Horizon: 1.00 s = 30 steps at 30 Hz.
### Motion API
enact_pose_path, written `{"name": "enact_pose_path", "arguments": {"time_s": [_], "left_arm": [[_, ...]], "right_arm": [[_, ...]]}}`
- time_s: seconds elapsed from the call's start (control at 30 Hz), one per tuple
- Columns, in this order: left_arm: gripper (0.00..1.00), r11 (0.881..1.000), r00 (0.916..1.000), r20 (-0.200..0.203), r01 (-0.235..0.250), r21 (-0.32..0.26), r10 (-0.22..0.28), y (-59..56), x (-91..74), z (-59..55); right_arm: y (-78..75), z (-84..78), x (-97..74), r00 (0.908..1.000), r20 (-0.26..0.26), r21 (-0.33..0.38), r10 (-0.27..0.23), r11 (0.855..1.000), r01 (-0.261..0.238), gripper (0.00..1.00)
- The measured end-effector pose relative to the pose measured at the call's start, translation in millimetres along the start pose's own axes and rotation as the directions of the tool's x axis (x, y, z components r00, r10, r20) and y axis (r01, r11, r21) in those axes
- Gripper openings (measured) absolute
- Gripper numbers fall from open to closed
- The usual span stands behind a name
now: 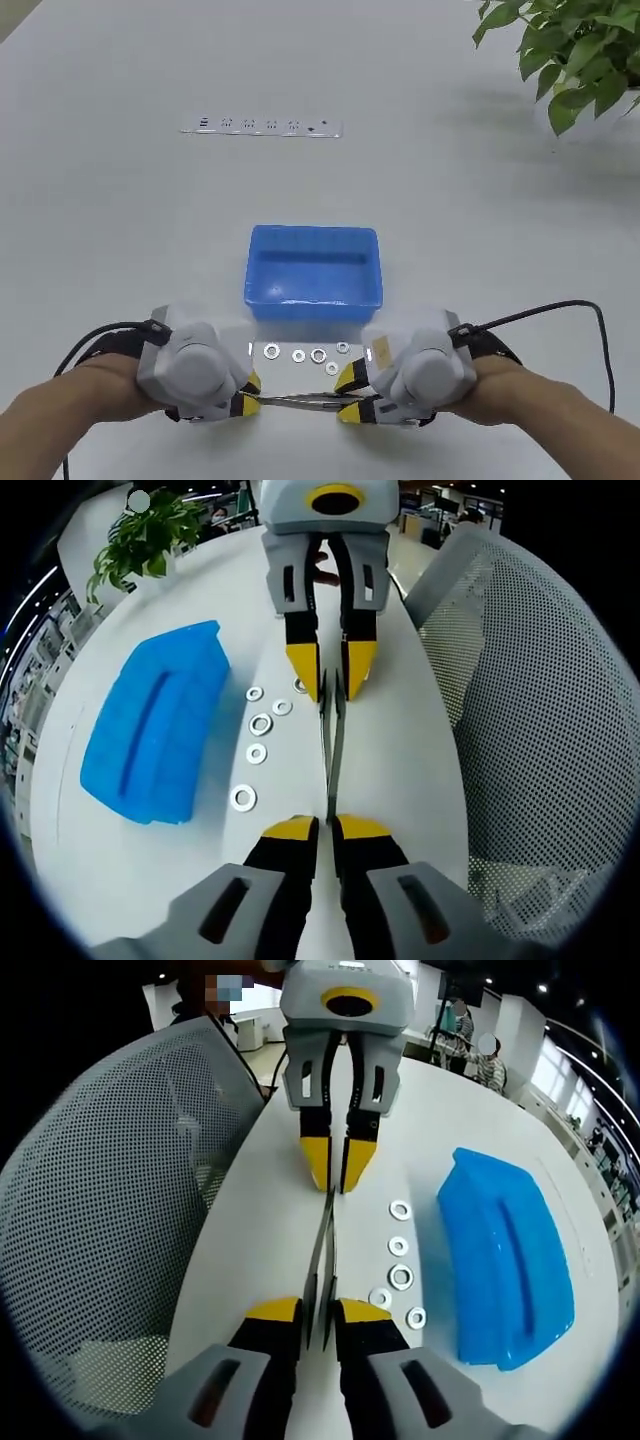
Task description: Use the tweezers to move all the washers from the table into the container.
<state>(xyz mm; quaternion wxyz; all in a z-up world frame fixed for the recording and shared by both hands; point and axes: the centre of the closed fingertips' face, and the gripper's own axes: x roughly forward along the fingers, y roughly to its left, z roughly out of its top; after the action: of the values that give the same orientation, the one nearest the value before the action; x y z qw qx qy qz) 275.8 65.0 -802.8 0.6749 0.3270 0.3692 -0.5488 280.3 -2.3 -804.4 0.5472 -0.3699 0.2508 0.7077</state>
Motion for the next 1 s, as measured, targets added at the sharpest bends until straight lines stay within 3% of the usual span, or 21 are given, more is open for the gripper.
{"name": "enact_pose_path", "arguments": {"time_s": [0.47,0.67,1.0], "left_arm": [[0.06,0.999,1.0000,0.004,-0.008,0.031,0.008,0.7,-0.6,2.0],[0.06,0.999,0.9998,0.019,0.002,0.040,-0.003,-1.0,-10.7,8.2],[0.06,0.998,0.9995,0.030,-0.007,0.062,0.005,2.9,-28.6,18.8]], "right_arm": [[-0.7,1.8,0.8,1.0000,0.000,0.004,-0.003,1.000,0.003,0.13],[-1.0,2.6,0.4,1.0000,-0.001,0.015,-0.008,1.000,0.008,0.13],[-7.5,21.2,-0.1,0.9987,0.045,0.029,-0.025,0.999,0.024,0.14]]}}
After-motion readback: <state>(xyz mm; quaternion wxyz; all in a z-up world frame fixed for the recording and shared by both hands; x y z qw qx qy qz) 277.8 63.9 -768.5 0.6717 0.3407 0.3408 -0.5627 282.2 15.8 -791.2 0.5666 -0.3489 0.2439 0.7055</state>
